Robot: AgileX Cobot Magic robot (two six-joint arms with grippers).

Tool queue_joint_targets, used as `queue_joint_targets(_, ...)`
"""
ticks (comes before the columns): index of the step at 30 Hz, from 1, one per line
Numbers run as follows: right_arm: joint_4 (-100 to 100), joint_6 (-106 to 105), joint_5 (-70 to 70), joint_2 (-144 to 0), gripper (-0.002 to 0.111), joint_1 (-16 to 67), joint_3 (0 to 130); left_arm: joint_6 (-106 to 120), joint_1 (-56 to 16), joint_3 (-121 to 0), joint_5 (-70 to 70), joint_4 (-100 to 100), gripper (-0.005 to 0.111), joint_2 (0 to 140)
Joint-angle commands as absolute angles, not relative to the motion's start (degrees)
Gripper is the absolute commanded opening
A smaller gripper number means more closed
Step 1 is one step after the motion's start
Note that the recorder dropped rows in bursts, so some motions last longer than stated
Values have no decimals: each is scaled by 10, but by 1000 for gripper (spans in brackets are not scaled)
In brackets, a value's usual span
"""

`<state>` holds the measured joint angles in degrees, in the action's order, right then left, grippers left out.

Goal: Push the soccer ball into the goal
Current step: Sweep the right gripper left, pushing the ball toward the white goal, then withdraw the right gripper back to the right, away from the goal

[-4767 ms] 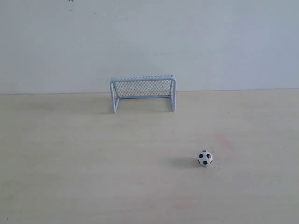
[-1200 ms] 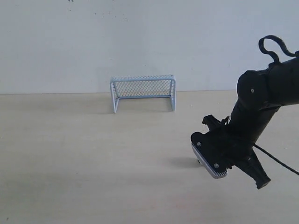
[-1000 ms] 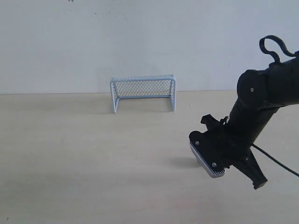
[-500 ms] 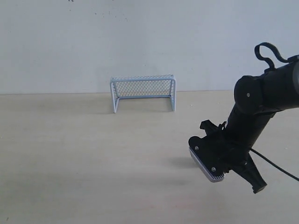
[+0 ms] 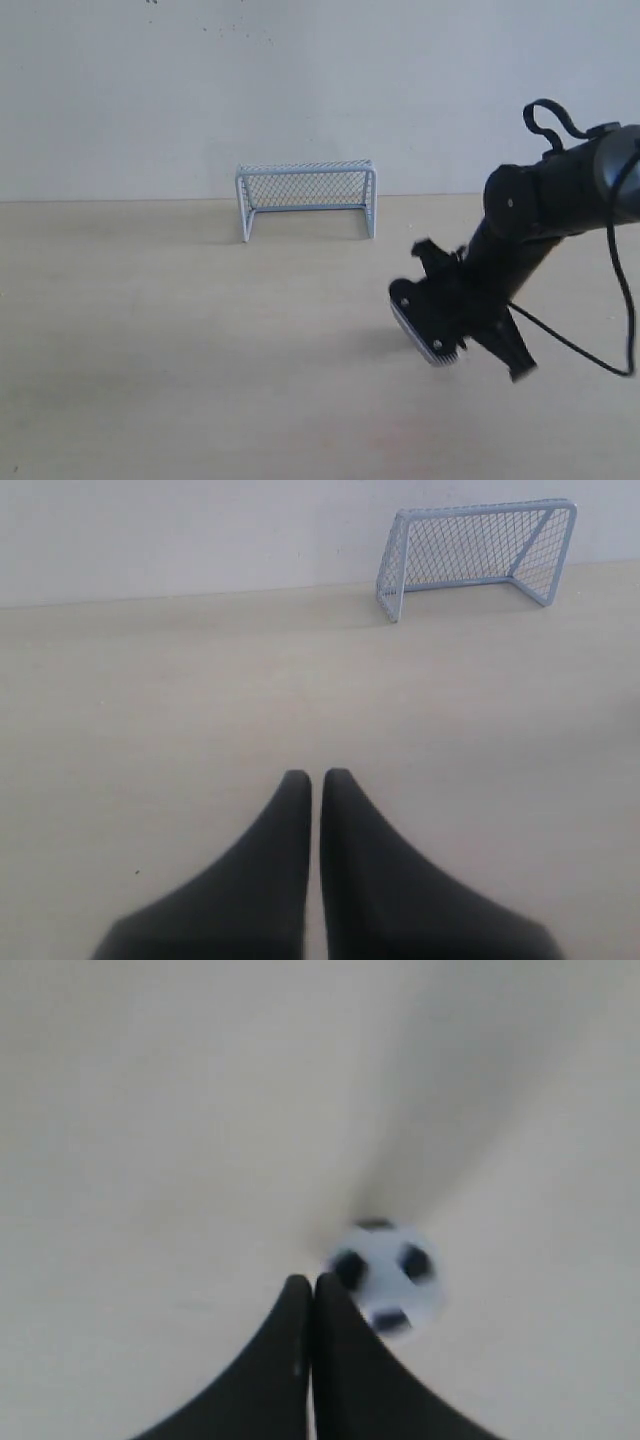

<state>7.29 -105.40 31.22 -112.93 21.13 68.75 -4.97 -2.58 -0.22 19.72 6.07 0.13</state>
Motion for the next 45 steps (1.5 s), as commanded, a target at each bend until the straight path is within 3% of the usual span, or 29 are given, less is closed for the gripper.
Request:
queue_joint_targets(1, 203, -1006, 10, -1117, 0, 212, 788, -50, -24, 0, 195, 61, 4, 0)
queue_joint_targets(4, 241, -1034, 56, -1051, 0, 207, 759, -50, -24, 0, 195, 61, 4, 0)
queue_joint_targets(14, 241, -1035, 21, -904, 0, 205, 536, -50, -24, 0, 195, 61, 4, 0)
queue_joint_targets(17, 254, -1029, 83, -859, 0, 205, 492, -50, -24, 0, 195, 61, 4, 0)
queue_joint_targets(31, 365, -901, 396, -805, 0, 205, 481, -50, -24, 0, 195, 61, 4, 0)
queue_joint_targets(45, 459, -779, 413, -805, 0, 205, 481, -50, -24, 0, 195, 61, 4, 0)
